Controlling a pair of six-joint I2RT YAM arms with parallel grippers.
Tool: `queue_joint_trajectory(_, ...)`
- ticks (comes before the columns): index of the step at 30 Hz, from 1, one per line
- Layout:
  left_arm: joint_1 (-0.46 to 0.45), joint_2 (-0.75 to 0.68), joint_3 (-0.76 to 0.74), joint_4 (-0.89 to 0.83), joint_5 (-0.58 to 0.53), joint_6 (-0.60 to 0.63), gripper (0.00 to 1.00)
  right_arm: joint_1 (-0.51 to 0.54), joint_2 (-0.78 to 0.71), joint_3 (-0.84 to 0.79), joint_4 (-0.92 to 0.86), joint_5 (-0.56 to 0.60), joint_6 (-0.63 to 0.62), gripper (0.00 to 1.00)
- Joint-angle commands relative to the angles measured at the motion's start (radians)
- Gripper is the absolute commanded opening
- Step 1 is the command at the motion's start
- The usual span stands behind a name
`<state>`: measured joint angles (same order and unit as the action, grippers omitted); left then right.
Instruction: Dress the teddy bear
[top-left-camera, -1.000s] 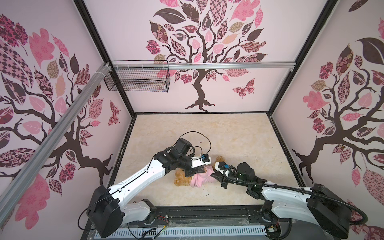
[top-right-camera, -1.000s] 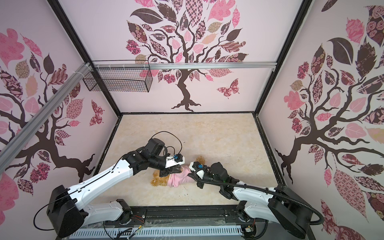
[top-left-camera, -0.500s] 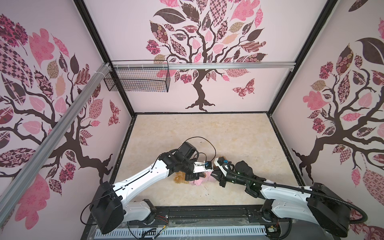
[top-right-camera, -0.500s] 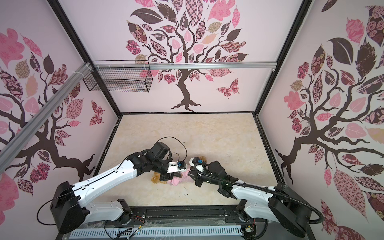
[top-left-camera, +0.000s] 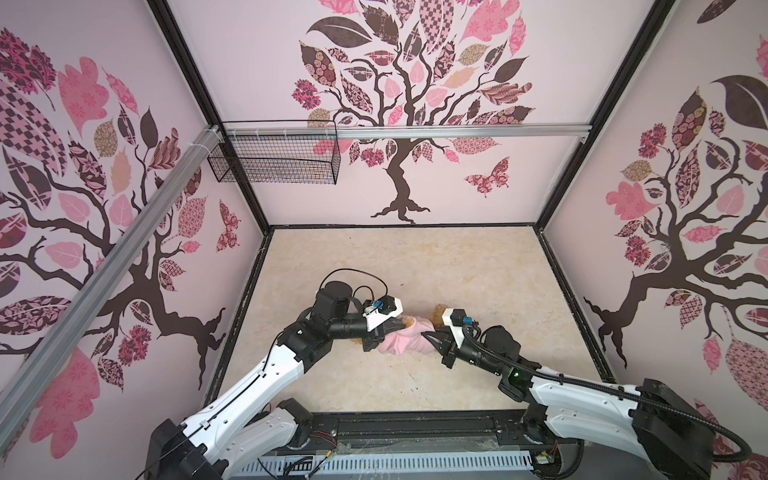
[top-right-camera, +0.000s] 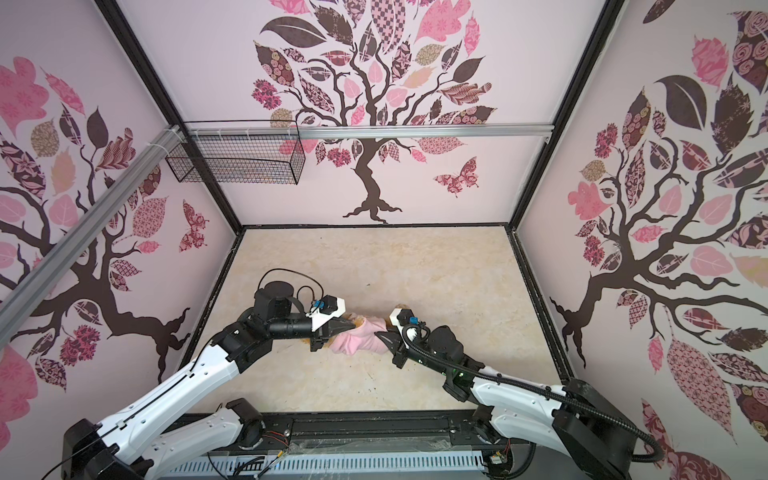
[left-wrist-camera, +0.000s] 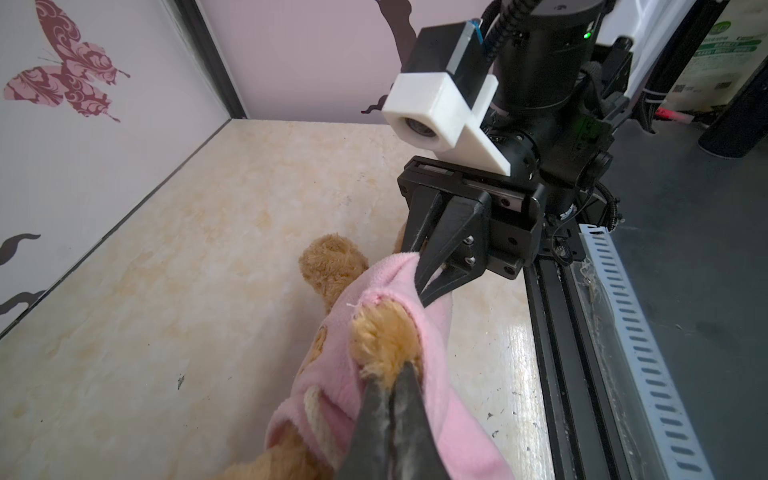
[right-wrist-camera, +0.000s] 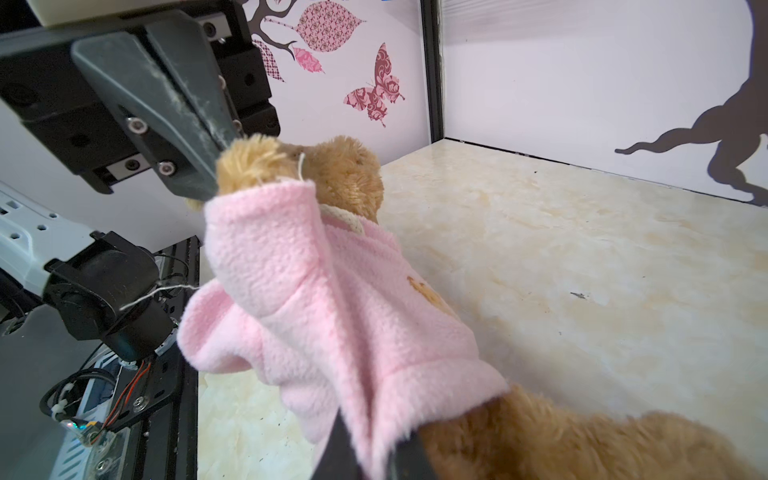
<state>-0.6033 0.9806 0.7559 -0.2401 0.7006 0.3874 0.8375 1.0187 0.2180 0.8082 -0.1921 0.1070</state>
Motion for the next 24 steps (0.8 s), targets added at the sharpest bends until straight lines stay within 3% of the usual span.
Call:
queue_joint_trajectory(1,0.031,-0.049,-0.035,0.134,0.062,-0.100,0.00,-0.023,-0.007,-0.032,-0.033,0.112,-0.022,0.00)
queue_joint_trajectory(7,0.087,-0.089,-0.094,0.282,0.083,-0.249,0.00,-0.067,-0.013,-0.047,-0.059,0.134,-0.001,0.00)
queue_joint_trajectory(11,0.128,-0.118,-0.167,0.439,0.006,-0.428,0.00,-0.083,-0.020,-0.060,-0.033,0.105,0.022,0.00)
queue_joint_trajectory(13,0.122,-0.114,-0.165,0.373,0.013,-0.403,0.00,-0.083,-0.012,-0.049,-0.010,0.029,0.018,0.00)
queue_joint_trajectory(17,0.080,-0.104,-0.102,0.126,-0.030,-0.198,0.00,-0.081,0.017,-0.009,-0.013,-0.053,-0.012,0.00)
queue_joint_trajectory(21,0.058,-0.147,-0.066,0.095,-0.040,-0.133,0.36,-0.077,0.034,0.024,-0.075,-0.085,-0.067,0.00)
queue_joint_trajectory(24,0.039,-0.155,-0.035,0.090,-0.047,-0.097,0.49,-0.065,0.041,0.036,-0.093,-0.090,-0.099,0.00)
